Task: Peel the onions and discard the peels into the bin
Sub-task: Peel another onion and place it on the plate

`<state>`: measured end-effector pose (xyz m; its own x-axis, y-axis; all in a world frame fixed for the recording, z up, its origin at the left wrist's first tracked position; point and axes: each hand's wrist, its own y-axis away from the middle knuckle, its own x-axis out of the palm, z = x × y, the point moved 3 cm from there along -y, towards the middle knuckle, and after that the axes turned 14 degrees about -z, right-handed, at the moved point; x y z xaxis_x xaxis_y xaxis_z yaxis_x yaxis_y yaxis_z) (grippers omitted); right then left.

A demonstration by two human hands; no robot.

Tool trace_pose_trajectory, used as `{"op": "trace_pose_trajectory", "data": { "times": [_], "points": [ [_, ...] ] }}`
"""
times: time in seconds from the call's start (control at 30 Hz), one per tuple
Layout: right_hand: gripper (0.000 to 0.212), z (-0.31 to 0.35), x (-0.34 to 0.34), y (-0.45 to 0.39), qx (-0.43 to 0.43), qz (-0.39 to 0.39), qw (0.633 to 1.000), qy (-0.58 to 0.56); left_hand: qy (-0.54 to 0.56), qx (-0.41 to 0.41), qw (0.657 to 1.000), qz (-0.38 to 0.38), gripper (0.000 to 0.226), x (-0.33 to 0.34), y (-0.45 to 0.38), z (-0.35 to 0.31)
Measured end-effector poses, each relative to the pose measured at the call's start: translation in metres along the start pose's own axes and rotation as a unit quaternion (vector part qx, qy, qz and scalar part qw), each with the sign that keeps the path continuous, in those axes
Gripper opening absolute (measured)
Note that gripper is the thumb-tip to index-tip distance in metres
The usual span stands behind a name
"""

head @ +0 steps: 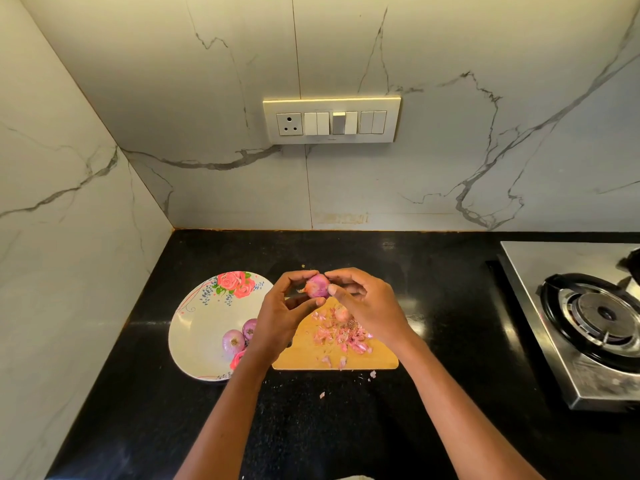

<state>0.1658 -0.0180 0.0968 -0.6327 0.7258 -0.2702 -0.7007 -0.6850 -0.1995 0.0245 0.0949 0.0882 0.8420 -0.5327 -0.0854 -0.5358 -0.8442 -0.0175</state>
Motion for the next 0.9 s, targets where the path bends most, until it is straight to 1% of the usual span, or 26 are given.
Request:
{"op": "trace_pose_trajectory", "data": {
  "times": [0.13,0.23,0.33,0.43,0.53,0.63,0.73,0.9],
  "points": [
    [0.024,0.001,0.000,0.002,-0.015,-0.021,1.000,-0.005,-0.006,0.006,1.000,0.003,0.048,0.001,0.000,-0.001],
    [0.019,0.000,-0.001,0.003,-0.039,-0.042,0.998,0.002,-0.003,0.004,1.000,0.004,0.048,0.003,0.000,-0.001],
    [0.013,-0.002,-0.002,0.003,-0.061,-0.074,0.995,0.034,0.001,0.007,1.000,-0.001,0.048,0.003,0.001,-0.002],
    [0.014,-0.006,-0.004,0.002,-0.052,-0.083,0.994,0.041,-0.002,0.009,1.000,0.004,0.048,0.005,0.002,-0.002],
    [0.021,-0.009,-0.002,0.002,-0.040,-0.081,0.995,0.051,-0.004,0.008,1.000,0.004,0.047,0.007,0.001,-0.001],
    [0.031,-0.011,-0.001,0.002,-0.025,-0.058,0.997,0.047,-0.006,0.002,1.000,-0.002,0.047,0.007,-0.001,0.002],
    [0.025,-0.007,-0.002,0.003,0.016,-0.024,1.000,-0.009,-0.016,0.000,1.000,-0.004,0.048,0.006,-0.002,0.005],
    [0.019,-0.007,-0.003,0.003,0.005,-0.035,0.999,-0.026,-0.018,0.006,1.000,-0.006,0.049,0.005,-0.002,0.006]
  ]
}}
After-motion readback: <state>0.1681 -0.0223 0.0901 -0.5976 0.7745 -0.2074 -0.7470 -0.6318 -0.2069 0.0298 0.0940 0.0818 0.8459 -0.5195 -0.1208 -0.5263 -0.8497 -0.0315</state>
